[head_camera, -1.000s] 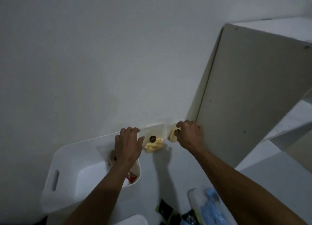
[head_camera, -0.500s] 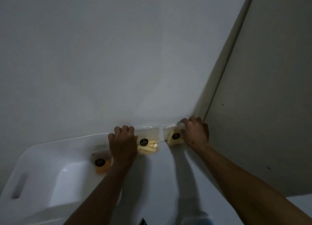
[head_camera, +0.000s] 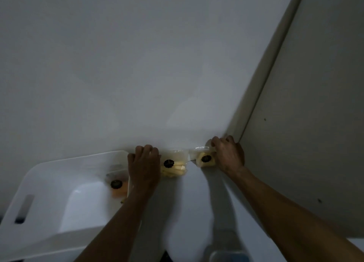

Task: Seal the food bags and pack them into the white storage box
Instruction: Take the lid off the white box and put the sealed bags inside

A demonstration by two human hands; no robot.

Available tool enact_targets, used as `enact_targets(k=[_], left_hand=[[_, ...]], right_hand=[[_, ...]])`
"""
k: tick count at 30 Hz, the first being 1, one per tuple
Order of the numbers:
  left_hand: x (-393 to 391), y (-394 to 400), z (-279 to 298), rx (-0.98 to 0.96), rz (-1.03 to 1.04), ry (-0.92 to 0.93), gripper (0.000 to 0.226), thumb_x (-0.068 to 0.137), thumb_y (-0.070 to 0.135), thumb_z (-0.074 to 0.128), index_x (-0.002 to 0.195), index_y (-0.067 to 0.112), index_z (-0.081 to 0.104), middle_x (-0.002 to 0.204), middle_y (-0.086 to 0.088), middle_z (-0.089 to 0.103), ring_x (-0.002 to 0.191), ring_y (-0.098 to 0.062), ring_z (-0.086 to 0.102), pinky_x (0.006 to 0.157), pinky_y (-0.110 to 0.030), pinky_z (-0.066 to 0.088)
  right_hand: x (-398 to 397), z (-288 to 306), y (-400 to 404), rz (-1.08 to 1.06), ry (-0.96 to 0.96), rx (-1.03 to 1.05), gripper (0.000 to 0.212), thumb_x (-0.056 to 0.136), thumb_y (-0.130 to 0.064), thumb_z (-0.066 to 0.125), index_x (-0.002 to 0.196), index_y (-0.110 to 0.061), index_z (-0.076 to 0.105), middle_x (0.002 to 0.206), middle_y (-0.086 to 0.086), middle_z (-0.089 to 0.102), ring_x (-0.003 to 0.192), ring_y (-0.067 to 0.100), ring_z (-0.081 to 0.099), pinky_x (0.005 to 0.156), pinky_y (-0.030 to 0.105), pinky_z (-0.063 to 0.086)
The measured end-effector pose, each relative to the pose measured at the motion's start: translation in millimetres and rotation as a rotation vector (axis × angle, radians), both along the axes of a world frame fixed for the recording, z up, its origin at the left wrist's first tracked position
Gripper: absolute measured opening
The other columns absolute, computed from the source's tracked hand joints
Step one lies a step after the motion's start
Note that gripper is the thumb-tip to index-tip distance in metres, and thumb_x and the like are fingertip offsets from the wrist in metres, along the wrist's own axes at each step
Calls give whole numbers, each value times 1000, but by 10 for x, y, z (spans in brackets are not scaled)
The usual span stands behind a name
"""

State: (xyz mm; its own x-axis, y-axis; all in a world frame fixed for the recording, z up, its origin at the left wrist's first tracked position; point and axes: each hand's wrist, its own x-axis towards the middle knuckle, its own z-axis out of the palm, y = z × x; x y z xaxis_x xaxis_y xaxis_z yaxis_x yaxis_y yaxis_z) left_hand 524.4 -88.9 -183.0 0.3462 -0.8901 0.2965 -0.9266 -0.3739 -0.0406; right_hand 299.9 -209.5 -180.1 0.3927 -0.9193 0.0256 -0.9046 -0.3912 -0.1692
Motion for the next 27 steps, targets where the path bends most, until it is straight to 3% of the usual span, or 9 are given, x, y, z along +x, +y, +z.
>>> enact_targets(k=[3,7,11,14,18,24,27], left_hand=[[23,-45,51,-17,-26,-4,17,75,23,74,82,19,59,82,-1,62,85,-30,56,68,-41,39],[42,-134,99,-18,-78,50,22,75,23,77,93,19,65,81,0,68,84,-29,59,70,-39,40],[42,-49,107,-29,-87,96,13,72,20,82,81,16,73,75,-2,70,79,-29,59,67,-36,40],[0,41,259,-22,-54,146,7,83,23,72,79,17,72,77,-2,67,83,-28,54,68,-36,35],[-30,271,663,-40,-28,231,21,96,30,54,93,22,73,93,0,69,97,-24,51,79,-38,35],[186,781,1505,-214,-90,385,18,96,30,57,92,21,72,97,-1,67,104,-24,50,84,-38,31],[438,1132,1896,-290,-103,430,18,95,30,58,90,21,72,95,-2,68,106,-25,50,84,-38,29]], right_hand=[[0,6,-49,23,-36,39,35,85,-17,61,120,-24,60,107,2,69,111,28,52,78,37,48],[-29,-35,-94,55,23,61,22,90,-21,56,104,-26,72,100,-2,66,106,24,50,76,34,49],[-43,88,31,67,-30,60,21,95,-25,55,101,-21,75,96,3,65,104,25,50,71,32,46],[-61,297,144,62,-89,73,23,97,-31,55,105,-20,74,99,5,66,106,25,50,70,30,40],[-56,749,372,58,-154,47,21,95,-37,62,103,-23,75,98,3,64,106,22,49,72,33,45],[140,1741,912,89,-256,-13,17,86,-41,72,94,-27,78,92,2,70,82,19,66,69,38,58],[324,2247,1335,143,-277,-70,15,87,-35,72,96,-24,79,89,-5,67,74,9,60,60,29,51]])
